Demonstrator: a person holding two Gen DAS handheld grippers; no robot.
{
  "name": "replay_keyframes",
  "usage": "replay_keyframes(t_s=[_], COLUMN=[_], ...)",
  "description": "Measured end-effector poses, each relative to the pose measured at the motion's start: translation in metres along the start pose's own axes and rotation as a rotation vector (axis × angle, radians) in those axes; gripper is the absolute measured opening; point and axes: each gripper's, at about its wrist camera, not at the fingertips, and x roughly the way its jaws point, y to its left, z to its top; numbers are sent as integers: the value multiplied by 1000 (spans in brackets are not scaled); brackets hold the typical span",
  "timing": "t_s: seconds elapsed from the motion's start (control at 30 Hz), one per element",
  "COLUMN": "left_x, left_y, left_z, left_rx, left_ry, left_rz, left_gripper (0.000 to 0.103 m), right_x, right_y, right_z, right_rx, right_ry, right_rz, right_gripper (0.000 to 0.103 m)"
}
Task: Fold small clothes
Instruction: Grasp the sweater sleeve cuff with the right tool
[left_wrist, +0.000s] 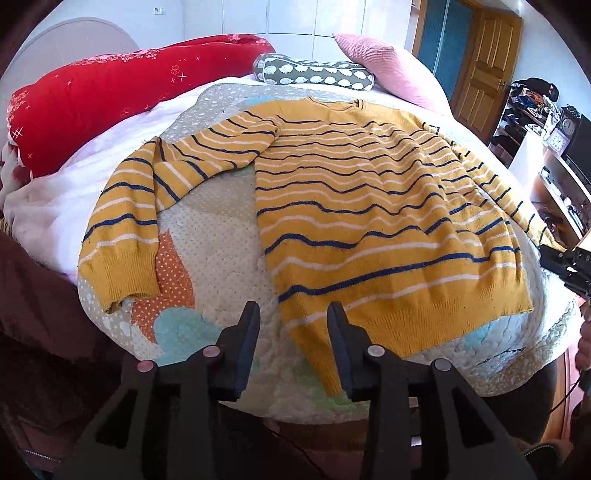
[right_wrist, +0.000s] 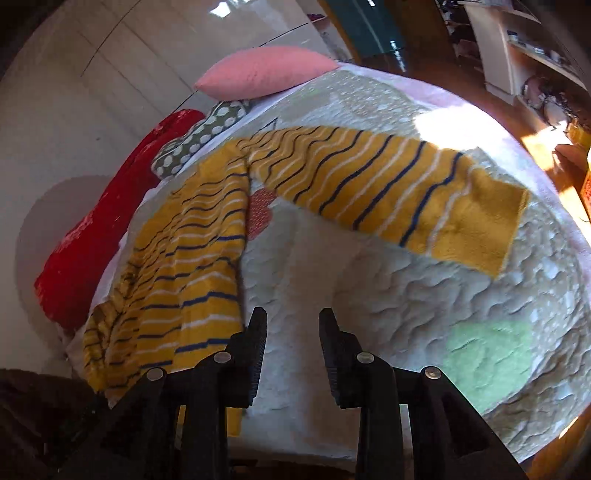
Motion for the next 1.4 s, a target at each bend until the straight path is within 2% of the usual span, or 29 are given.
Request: replay_keyframes(t_s=[0.07,0.17,0.2,0.23,0.27,0.3,0.47,0.6,0.73,0.9,0.97,1.03,1.2,1.3,1.4], left_x=[-3,-10,-13,-16,-18,-19,-15,-5,3,19,24,29,35,38,52], left_y=[-4,-9,-10,-10,-10,-9,-8,-18,-46,-86,-99,-109,-137,-167,-199], left_z=[2,5,5,6,6,7,15,23,33,46,49,50,65,94,122], left_rx=[4,19,24,27,29,30,16,10,63,145,168,195,243,286,300], left_ry=[-5,-26,-35,-43,-50,-54,-34,2,16,19,27,37,68,54,62], left_rz=[-15,-23,-22,-21,-20,-21,-54,-96,-141,-153,-170,-179,-236,-282,-321], left_gripper=[36,40,44,46,46,46,46,48,53,53,53,53,53,61,62], right_x=[22,50,55,56,55,50,17,-5,-35,-44,-40,-38,-46,-57,-66], right_y=[27,51,53,53,50,44,2,-16,-40,-70,-77,-83,-83,-79,-80], right_z=[-15,-26,-28,-28,-29,-29,-40,-44,-39,-31,-30,-29,-25,-25,-24], right_rx=[-70,-148,-146,-139,-126,-105,3,13,60,126,150,161,147,130,131], right_ry=[54,70,77,87,96,82,31,-20,-102,-131,-120,-119,-183,-252,-306], right_rz=[21,-71,-58,-18,23,31,-41,-120,-125,-152,-147,-129,-148,-185,-243], right_gripper=[33,33,31,9,4,4,4,1,2,5,13,15,24,38,49])
